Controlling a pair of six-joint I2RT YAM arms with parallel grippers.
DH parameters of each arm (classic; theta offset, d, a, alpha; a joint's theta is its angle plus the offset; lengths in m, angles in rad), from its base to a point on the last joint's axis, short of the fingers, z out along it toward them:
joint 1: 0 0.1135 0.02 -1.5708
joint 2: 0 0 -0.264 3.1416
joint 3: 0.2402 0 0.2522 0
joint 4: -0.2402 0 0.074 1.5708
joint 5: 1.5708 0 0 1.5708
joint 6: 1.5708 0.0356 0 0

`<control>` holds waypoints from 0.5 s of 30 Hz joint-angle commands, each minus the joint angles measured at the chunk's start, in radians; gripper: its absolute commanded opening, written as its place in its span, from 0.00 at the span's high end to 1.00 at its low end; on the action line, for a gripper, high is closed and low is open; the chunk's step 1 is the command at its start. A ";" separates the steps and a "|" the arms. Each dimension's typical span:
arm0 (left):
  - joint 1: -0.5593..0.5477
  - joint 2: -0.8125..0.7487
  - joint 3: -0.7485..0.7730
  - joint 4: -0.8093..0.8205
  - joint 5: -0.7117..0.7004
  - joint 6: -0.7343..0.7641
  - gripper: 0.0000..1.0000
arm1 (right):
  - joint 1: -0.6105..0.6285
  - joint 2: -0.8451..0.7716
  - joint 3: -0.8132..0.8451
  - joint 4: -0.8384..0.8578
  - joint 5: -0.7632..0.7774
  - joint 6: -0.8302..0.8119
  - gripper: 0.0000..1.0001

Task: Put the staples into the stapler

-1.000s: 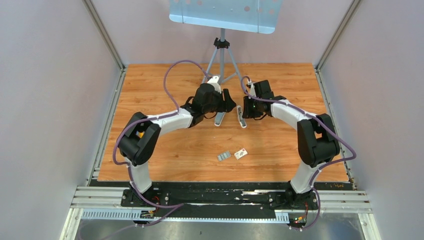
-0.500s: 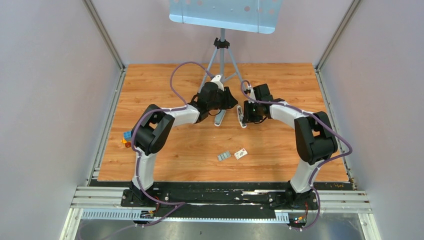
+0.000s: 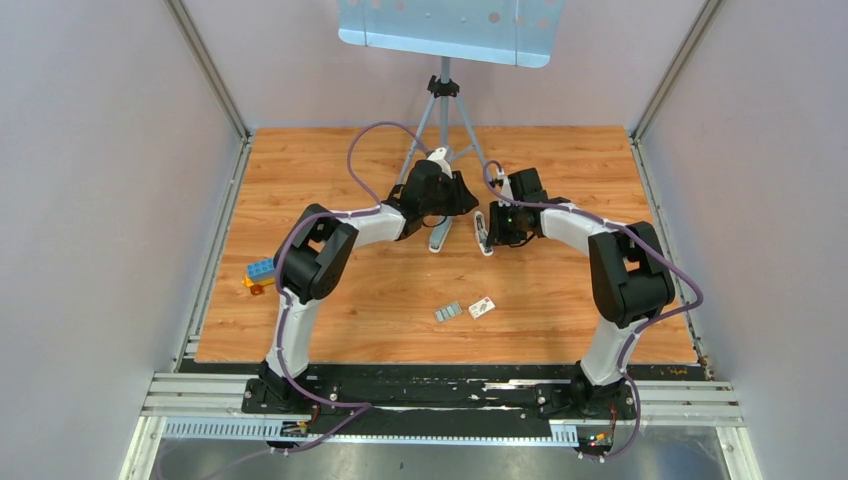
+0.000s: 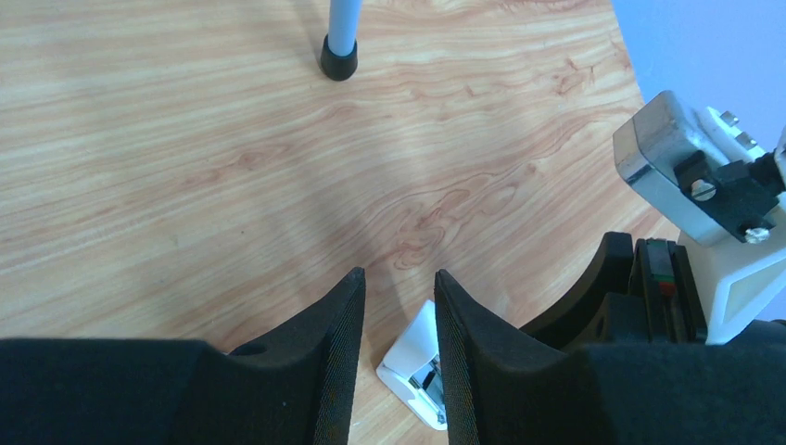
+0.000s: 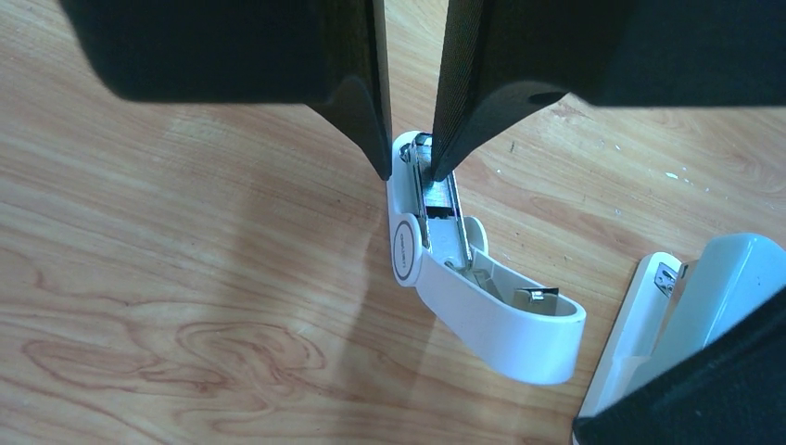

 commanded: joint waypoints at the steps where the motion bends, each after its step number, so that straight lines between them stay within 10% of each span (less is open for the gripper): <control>1: 0.002 0.034 0.025 -0.024 0.031 -0.013 0.64 | -0.026 0.029 -0.013 -0.002 0.010 -0.018 0.75; 15: 0.002 0.043 0.007 -0.030 0.110 -0.045 0.70 | -0.029 0.038 -0.016 0.002 0.009 -0.020 0.76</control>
